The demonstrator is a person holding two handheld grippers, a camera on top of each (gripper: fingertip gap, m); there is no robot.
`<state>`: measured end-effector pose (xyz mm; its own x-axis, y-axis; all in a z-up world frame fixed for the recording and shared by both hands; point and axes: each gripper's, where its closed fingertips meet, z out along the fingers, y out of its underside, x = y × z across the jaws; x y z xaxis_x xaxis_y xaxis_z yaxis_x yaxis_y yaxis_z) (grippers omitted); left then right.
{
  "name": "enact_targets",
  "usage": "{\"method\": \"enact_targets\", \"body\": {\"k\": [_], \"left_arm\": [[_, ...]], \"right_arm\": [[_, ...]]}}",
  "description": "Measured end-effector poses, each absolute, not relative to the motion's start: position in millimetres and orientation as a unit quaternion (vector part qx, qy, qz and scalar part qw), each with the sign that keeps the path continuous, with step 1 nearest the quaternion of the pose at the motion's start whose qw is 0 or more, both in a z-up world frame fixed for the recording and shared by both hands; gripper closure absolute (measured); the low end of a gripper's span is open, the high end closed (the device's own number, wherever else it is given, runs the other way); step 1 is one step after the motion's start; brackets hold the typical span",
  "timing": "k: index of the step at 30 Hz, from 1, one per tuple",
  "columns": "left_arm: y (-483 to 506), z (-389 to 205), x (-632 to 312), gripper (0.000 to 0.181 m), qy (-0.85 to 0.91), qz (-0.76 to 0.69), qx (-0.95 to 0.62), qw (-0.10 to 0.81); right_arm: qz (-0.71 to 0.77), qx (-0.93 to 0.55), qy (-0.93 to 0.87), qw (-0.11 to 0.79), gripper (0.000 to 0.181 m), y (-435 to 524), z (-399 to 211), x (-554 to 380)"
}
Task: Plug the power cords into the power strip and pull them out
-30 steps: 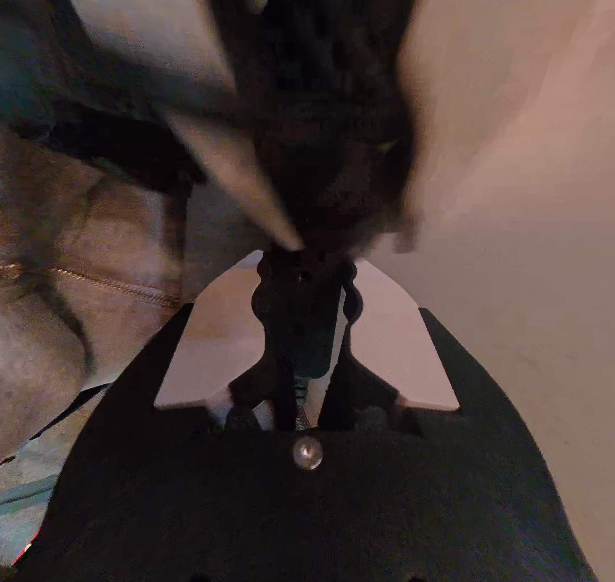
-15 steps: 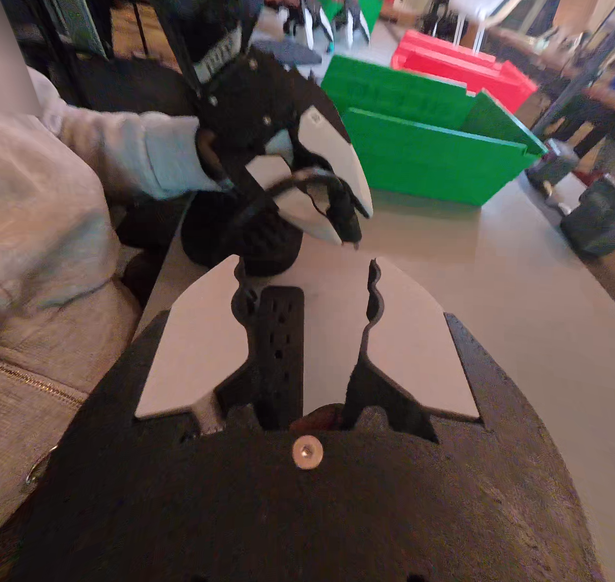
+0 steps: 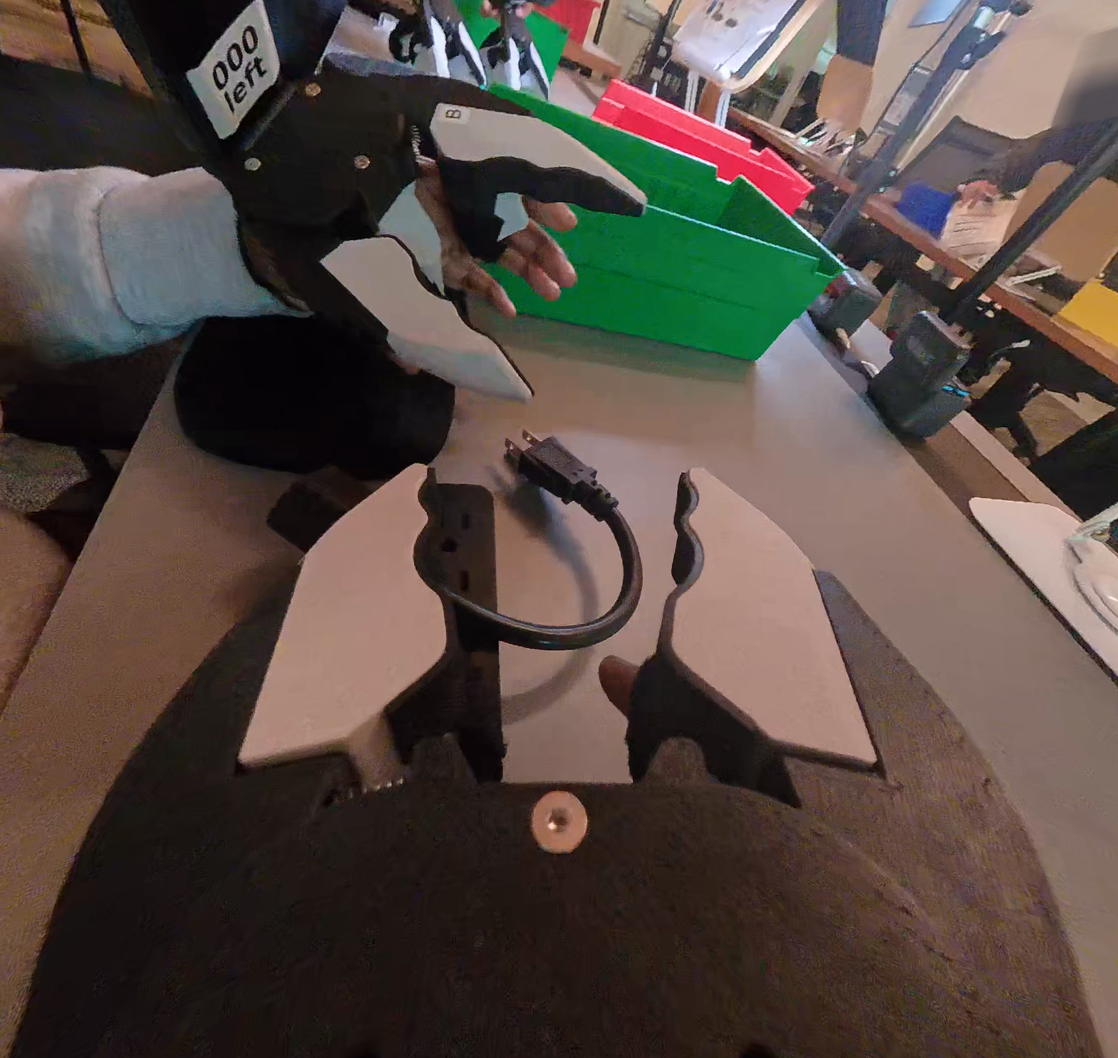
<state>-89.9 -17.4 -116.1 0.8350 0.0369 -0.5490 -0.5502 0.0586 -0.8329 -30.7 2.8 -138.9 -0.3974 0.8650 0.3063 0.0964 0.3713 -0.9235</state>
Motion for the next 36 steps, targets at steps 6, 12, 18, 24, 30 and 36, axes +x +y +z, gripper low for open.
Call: {"method": "enact_targets", "body": {"k": [6, 12, 18, 24, 30, 36], "left_arm": [[-27, -100, -98, 0.108, 0.137, 0.143, -0.631, 0.751], [-26, -105, -90, 0.112, 0.162, 0.137, -0.635, 0.743], [-24, -109, -85, 0.114, 0.182, 0.139, -0.638, 0.735], [-25, -108, -86, 0.115, 0.179, 0.136, -0.635, 0.739], [-25, -110, -83, 0.116, 0.186, 0.138, -0.637, 0.735], [-26, -110, -83, 0.117, 0.189, 0.138, -0.637, 0.735]], "right_arm": [[0.484, -0.328, -0.664, 0.466, 0.095, 11, -128, -32], [0.46, -0.359, -0.667, 0.464, 0.09, 21, -137, -35], [0.441, -0.369, -0.679, 0.457, 0.092, 24, -146, -36], [0.446, -0.371, -0.672, 0.46, 0.092, 25, -143, -36], [0.444, -0.369, -0.678, 0.455, 0.095, 24, -145, -36], [0.446, -0.367, -0.678, 0.456, 0.098, 23, -145, -36]]}}
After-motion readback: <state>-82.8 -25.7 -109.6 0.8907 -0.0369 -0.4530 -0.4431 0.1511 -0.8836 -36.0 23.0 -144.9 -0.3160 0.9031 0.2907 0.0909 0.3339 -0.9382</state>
